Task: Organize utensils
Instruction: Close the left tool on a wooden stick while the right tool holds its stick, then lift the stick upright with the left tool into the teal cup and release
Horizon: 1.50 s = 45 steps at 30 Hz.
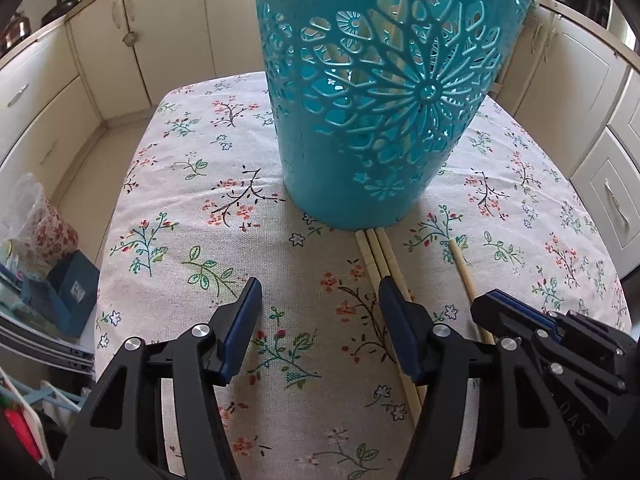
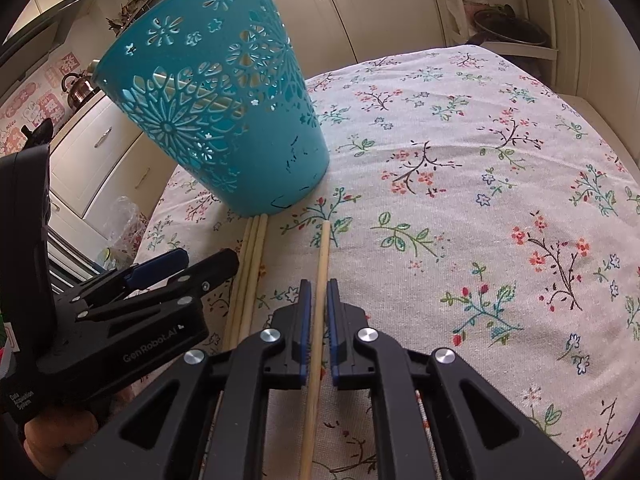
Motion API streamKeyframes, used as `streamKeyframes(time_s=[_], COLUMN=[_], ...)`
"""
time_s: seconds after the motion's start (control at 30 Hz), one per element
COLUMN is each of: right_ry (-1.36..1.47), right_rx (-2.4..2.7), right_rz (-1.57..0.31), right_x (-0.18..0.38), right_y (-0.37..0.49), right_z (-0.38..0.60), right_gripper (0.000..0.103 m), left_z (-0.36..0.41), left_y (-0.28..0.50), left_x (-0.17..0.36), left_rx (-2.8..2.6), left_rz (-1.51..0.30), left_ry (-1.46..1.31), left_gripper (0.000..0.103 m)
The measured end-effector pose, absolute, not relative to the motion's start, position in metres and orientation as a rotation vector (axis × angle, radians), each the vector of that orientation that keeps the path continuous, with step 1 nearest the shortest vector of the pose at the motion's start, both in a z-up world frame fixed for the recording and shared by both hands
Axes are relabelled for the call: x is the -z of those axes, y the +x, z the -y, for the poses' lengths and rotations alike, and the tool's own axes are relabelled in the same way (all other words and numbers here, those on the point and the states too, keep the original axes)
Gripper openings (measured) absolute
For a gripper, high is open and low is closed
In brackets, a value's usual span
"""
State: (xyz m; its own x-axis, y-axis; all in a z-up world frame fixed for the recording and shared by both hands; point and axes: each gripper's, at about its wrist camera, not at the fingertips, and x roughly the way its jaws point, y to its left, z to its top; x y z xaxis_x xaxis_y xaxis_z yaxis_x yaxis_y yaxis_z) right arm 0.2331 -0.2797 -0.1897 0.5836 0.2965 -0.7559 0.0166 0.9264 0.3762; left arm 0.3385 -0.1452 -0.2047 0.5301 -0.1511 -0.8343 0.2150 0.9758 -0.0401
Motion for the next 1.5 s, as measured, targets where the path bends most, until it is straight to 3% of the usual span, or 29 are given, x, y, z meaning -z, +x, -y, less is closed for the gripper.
streamKeyframes(time_s=[0.9,1.0,1.13,1.23,1.4,1.5], right_ry=[0.399,0.388,0.377,0.331,0.284,0.281], right_rx=[-0.181,-0.179,-0.176,-0.172,-0.161,-0.157], right_rz=[-0.934,-0.934,-0.935,-0.938,-0.936,-0.933], right_x=[0.190,0.189,0.189,0.187,0.185,0.186], right_y=[0.234,0.234,0.235,0.235,0.241,0.243], right_z=[0.286,0.284,0.283,0.277,0.270,0.271], right_gripper=[0.012,0.012,0.012,0.012,0.014,0.015], left_z=[0.152,0.149,0.145,0.138,0.136,0.141], left_y=[0.321,0.323,0.328,0.333,0.343,0.351], left_x=[0.205,0.206,0.207,0.206,0.203,0.204], left_rx=[0.181,0.249,0.401,0.474,0.442,0.367], left_rz=[-1.015,-0.962,-0.930,-0.957,-1.003,-1.002], left_ry=[0.129,0.144,0.168,0.199,0.236,0.252], left_gripper=[0.052,0.042,0.013,0.007,0.010,0.021])
